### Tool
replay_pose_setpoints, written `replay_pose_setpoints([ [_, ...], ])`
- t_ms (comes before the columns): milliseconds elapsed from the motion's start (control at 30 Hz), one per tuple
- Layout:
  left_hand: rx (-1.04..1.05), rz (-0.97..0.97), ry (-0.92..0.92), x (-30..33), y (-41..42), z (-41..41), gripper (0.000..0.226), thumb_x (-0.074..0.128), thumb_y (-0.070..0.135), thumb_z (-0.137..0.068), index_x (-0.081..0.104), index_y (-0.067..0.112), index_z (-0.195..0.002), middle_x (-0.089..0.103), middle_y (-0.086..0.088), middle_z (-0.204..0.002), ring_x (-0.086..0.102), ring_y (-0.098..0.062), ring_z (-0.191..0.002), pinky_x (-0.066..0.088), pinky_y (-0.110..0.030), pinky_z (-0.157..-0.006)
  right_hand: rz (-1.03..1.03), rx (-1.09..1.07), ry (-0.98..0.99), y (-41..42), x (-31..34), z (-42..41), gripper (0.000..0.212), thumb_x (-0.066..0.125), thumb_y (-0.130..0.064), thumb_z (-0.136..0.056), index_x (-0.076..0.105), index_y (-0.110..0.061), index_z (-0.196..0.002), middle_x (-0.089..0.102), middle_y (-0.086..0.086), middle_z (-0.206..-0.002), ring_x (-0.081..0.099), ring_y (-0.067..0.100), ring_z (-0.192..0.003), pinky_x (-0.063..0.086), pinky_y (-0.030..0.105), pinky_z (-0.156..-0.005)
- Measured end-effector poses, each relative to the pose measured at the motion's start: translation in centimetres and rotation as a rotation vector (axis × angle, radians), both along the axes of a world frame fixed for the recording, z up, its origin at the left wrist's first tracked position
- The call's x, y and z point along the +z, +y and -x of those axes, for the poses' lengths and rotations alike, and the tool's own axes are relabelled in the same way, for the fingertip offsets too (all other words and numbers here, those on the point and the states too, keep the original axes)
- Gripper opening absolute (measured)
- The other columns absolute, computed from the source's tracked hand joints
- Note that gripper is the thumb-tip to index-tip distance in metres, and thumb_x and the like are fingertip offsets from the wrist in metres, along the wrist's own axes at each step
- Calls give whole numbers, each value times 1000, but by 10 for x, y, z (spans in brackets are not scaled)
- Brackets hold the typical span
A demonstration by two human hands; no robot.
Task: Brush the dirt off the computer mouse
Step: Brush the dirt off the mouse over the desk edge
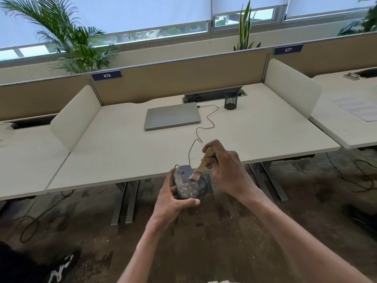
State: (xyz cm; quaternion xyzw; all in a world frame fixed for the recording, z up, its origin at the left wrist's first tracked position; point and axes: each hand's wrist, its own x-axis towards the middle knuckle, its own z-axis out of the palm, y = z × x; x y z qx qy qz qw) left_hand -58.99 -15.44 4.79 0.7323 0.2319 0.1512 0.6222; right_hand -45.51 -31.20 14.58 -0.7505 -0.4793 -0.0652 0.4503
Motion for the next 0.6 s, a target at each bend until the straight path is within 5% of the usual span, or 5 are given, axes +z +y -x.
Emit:
replay_pose_setpoints([
  [167, 13, 7, -5, -1, 3, 2, 129, 104, 32, -48, 29, 50, -151, 69, -11, -132, 74, -22, -113, 63, -37, -93, 58, 8, 14, -6, -8, 5, 37, 57, 12, -93, 48, -17, -114, 69, 3, -89, 72, 18, -79, 62, 36, -68],
  [333, 14, -32, 10, 0, 3, 1, 129, 103, 41, -45, 29, 53, -150, 67, -6, -134, 72, -19, -115, 60, -41, -100, -32, -29, 41, -4, -1, -2, 41, 57, 13, -91, 50, -20, -114, 65, -5, -88, 71, 12, -78, 59, 17, -67],
  [467, 3, -46, 27, 1, 5, -3, 136, 104, 40, -46, 26, 43, -158, 68, -10, -134, 70, -23, -119, 56, -47, -105, -65, -20, 27, 2, -1, -5, 31, 57, 14, -91, 54, -8, -114, 69, 1, -90, 72, 16, -80, 60, 24, -70],
  [600, 11, -29, 34, -2, 5, -3, 138, 105, 37, -47, 25, 44, -159, 69, -11, -132, 73, -23, -115, 59, -45, -101, -9, 29, 31, -4, -11, 3, 36, 58, 14, -91, 51, -13, -114, 69, 0, -92, 70, 12, -82, 60, 21, -71],
])
